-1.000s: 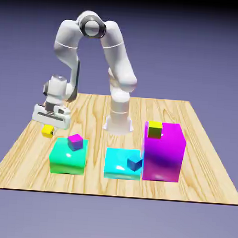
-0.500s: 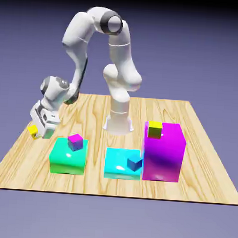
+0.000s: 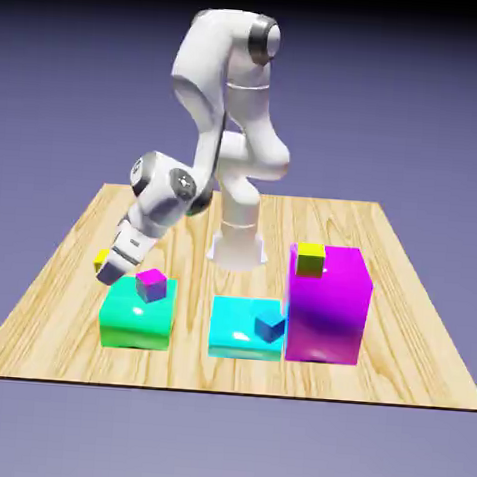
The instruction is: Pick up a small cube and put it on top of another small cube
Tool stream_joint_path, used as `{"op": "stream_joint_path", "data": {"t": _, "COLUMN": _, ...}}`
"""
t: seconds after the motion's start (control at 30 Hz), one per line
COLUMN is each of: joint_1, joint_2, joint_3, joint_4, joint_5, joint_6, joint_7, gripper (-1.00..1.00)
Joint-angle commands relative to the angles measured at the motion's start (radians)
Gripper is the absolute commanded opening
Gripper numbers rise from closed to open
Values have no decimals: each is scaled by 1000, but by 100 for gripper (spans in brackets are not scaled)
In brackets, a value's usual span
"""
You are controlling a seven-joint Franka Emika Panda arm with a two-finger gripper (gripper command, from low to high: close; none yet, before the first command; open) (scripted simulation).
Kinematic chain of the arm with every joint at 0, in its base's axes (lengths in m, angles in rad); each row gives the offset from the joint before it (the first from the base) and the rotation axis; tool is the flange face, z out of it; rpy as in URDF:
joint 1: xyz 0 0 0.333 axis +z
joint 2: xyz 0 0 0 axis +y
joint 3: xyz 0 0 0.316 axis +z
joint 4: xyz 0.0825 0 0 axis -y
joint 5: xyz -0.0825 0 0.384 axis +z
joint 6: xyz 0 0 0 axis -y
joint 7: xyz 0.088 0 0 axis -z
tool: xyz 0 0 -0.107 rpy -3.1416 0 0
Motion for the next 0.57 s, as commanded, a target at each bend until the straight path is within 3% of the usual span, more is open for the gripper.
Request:
{"op": "stream_joint_path", "data": {"t": 0.0, "joint_1": 17, "joint_2": -9, "joint_3": 4, "joint_4": 0, "joint_5": 21, "joint_6": -39, "joint_7": 45, "gripper": -100}}
{"op": "stream_joint_path", "data": {"t": 0.23, "joint_1": 195, "joint_2": -77, "joint_3": 48, "joint_4": -4, "joint_5": 175, "joint_6": -310, "joint_7": 332, "gripper": -100}}
{"op": "stream_joint_path", "data": {"t": 0.43, "joint_1": 132, "joint_2": 6, "joint_3": 24, "joint_4": -66, "joint_5": 54, "joint_6": -160, "joint_7": 392, "gripper": -100}}
{"op": "stream_joint_path", "data": {"t": 0.47, "joint_1": 132, "joint_2": 6, "joint_3": 24, "joint_4": -66, "joint_5": 54, "joint_6": -160, "joint_7": 392, "gripper": 100}}
{"op": "stream_joint_path", "data": {"t": 0.53, "joint_1": 147, "joint_2": -23, "joint_3": 39, "joint_4": -51, "joint_5": 88, "joint_6": -204, "joint_7": 369, "gripper": 100}}
